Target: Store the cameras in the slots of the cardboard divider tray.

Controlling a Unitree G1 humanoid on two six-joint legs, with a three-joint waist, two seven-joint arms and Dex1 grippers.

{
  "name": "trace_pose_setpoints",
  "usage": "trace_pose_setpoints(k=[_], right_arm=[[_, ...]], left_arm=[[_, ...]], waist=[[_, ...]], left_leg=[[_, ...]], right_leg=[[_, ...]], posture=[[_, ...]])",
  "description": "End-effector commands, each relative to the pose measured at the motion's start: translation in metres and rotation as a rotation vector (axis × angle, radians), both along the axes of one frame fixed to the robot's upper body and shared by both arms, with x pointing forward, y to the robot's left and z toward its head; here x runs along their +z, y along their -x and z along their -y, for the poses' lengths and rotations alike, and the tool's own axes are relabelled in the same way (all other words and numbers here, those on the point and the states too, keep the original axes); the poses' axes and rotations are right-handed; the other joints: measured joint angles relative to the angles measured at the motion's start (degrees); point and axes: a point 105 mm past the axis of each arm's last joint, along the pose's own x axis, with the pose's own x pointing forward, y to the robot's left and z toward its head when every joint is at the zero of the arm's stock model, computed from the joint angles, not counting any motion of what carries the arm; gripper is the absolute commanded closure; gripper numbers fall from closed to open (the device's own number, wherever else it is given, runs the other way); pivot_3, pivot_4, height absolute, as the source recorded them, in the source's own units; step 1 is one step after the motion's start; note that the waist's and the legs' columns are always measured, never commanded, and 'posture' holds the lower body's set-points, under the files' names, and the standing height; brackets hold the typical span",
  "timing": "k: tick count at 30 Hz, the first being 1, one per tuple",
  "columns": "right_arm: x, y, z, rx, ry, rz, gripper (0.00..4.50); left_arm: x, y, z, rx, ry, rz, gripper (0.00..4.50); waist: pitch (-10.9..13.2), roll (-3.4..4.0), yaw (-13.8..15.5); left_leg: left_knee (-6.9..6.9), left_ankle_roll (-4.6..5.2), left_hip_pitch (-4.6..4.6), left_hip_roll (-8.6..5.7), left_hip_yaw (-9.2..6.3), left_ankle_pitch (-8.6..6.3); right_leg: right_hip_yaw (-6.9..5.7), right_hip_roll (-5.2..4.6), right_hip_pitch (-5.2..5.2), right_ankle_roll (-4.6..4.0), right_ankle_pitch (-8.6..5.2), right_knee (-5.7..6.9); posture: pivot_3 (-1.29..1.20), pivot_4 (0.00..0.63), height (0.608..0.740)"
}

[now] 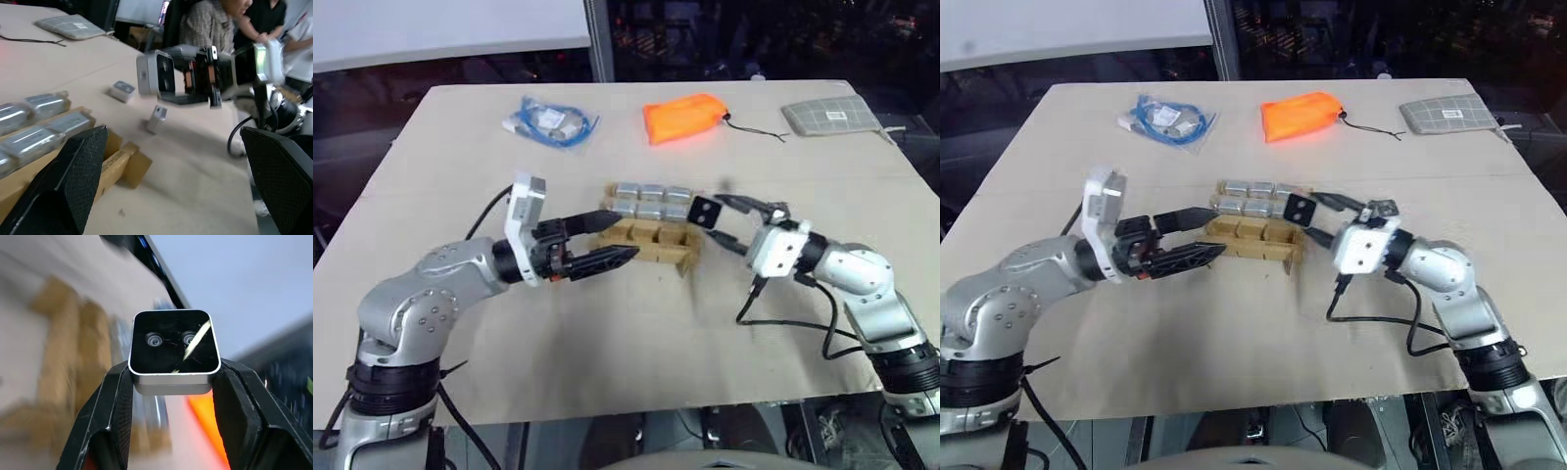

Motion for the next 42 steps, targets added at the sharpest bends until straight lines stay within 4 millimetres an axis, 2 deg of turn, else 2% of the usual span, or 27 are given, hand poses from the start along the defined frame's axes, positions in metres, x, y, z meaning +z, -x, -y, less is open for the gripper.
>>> trace_pose_setpoints(k=[1, 6, 13, 21, 24, 25, 26, 27, 29, 31, 37, 38, 40, 41, 42], right_arm=[[0.009, 0.009, -0.008, 0.065, 0.024, 0.14, 2.72], [0.013, 0.018, -0.025, 0.163, 0.047, 0.273, 2.72], [0.008, 0.026, -0.049, 0.241, 0.048, 0.306, 2.72], [0.006, 0.026, -0.05, 0.242, 0.041, 0.298, 2.72], [0.006, 0.024, -0.048, 0.237, 0.042, 0.299, 2.72], [0.006, 0.024, -0.048, 0.235, 0.043, 0.298, 2.72], [0.006, 0.024, -0.047, 0.234, 0.043, 0.295, 2.72], [0.006, 0.024, -0.047, 0.231, 0.043, 0.293, 2.72], [0.005, 0.023, -0.046, 0.224, 0.043, 0.289, 2.72], [0.006, 0.021, -0.044, 0.214, 0.042, 0.287, 2.72], [0.007, 0.019, -0.044, 0.188, 0.043, 0.27, 2.72], [0.008, 0.018, -0.044, 0.179, 0.039, 0.258, 1.92], [0.009, 0.018, -0.043, 0.166, 0.029, 0.236, 1.38], [0.009, 0.017, -0.042, 0.16, 0.021, 0.228, 0.93], [0.009, 0.016, -0.041, 0.152, 0.015, 0.22, 0.28]], left_arm=[[0.006, 0.001, 0.002, -0.024, 0.002, 0.027, 0.0], [0.003, 0.001, 0.002, -0.029, -0.007, 0.017, 0.0], [-0.005, 0.002, 0.008, -0.068, -0.027, 0.002, 0.0], [-0.006, 0.004, 0.015, -0.109, -0.019, -0.011, 0.0], [-0.006, 0.004, 0.015, -0.115, -0.021, -0.012, 0.75], [-0.005, 0.004, 0.015, -0.117, -0.02, -0.011, 1.34], [-0.005, 0.004, 0.015, -0.117, -0.02, -0.01, 1.53], [-0.004, 0.004, 0.014, -0.117, -0.021, -0.01, 2.09], [-0.004, 0.004, 0.013, -0.116, -0.023, -0.01, 2.7], [-0.004, 0.004, 0.013, -0.113, -0.027, -0.009, 3.64], [-0.002, 0.0, 0.015, -0.107, -0.038, 0.017, 3.73], [-0.002, -0.001, 0.016, -0.108, -0.037, 0.018, 3.73], [0.001, -0.004, 0.016, -0.102, -0.039, 0.037, 3.73], [0.002, -0.006, 0.016, -0.096, -0.04, 0.053, 3.73], [0.004, -0.008, 0.015, -0.087, -0.041, 0.07, 3.73]], waist=[[0.02, -0.03, 0.06], [0.03, -0.05, -0.04], [0.03, -0.06, -0.07], [0.04, -0.07, -0.02], [0.04, -0.07, -0.04], [0.04, -0.07, -0.03], [0.04, -0.07, -0.03], [0.04, -0.07, -0.03], [0.04, -0.07, -0.03], [0.05, -0.08, -0.02], [0.05, -0.08, 0.0], [0.05, -0.08, 0.0], [0.05, -0.08, 0.01], [0.05, -0.08, 0.03], [0.05, -0.09, 0.02]], left_leg=[[0.0, 0.0, 0.0, 0.0, -0.01, 0.0], [0.02, -0.01, 0.01, 0.01, 0.0, 0.0], [0.02, -0.05, 0.02, 0.01, 0.0, 0.03], [0.04, -0.05, 0.02, 0.01, -0.02, 0.03], [0.04, -0.05, 0.02, 0.01, -0.01, 0.03], [0.04, -0.05, 0.02, 0.01, -0.01, 0.03], [0.04, -0.05, 0.02, 0.01, -0.02, 0.03], [0.04, -0.05, 0.02, 0.01, -0.02, 0.03], [0.04, -0.05, 0.02, 0.01, -0.02, 0.03], [0.04, -0.05, 0.02, 0.01, -0.02, 0.03], [0.04, -0.05, 0.02, 0.01, -0.02, 0.03], [0.04, -0.04, 0.01, 0.01, -0.02, 0.03], [0.04, -0.04, 0.01, 0.01, -0.02, 0.03], [0.04, -0.04, 0.01, 0.01, -0.02, 0.03], [0.04, -0.04, 0.01, 0.0, -0.02, 0.03]], right_leg=[[-0.01, 0.0, 0.0, 0.0, 0.0, 0.0], [-0.01, -0.03, 0.01, -0.01, 0.0, 0.02], [-0.01, -0.01, 0.0, -0.01, 0.0, 0.05], [-0.03, -0.02, 0.01, -0.02, 0.0, 0.07], [-0.02, -0.02, 0.01, -0.02, 0.0, 0.07], [-0.02, -0.02, 0.01, -0.02, 0.0, 0.07], [-0.02, -0.02, 0.01, -0.02, 0.0, 0.07], [-0.02, -0.02, 0.01, -0.02, 0.0, 0.07], [-0.03, -0.02, 0.01, -0.02, 0.0, 0.07], [-0.02, -0.02, 0.01, -0.02, 0.0, 0.07], [-0.02, -0.02, 0.01, -0.02, 0.0, 0.07], [-0.02, -0.02, 0.01, -0.02, 0.0, 0.07], [-0.02, -0.02, 0.01, -0.02, 0.0, 0.07], [-0.03, -0.02, 0.01, -0.02, 0.0, 0.07], [-0.03, -0.02, 0.01, -0.02, 0.0, 0.07]], posture=[[0.0, 0.15, 0.74], [0.0, 0.15, 0.74], [0.0, 0.15, 0.74], [0.0, 0.15, 0.74], [0.0, 0.15, 0.74], [0.0, 0.15, 0.74], [0.0, 0.15, 0.74], [0.0, 0.15, 0.74], [0.0, 0.15, 0.74], [0.0, 0.15, 0.74], [0.0, 0.15, 0.74], [0.0, 0.15, 0.74], [0.0, 0.15, 0.74], [0.0, 0.15, 0.74], [0.0, 0.15, 0.74]])
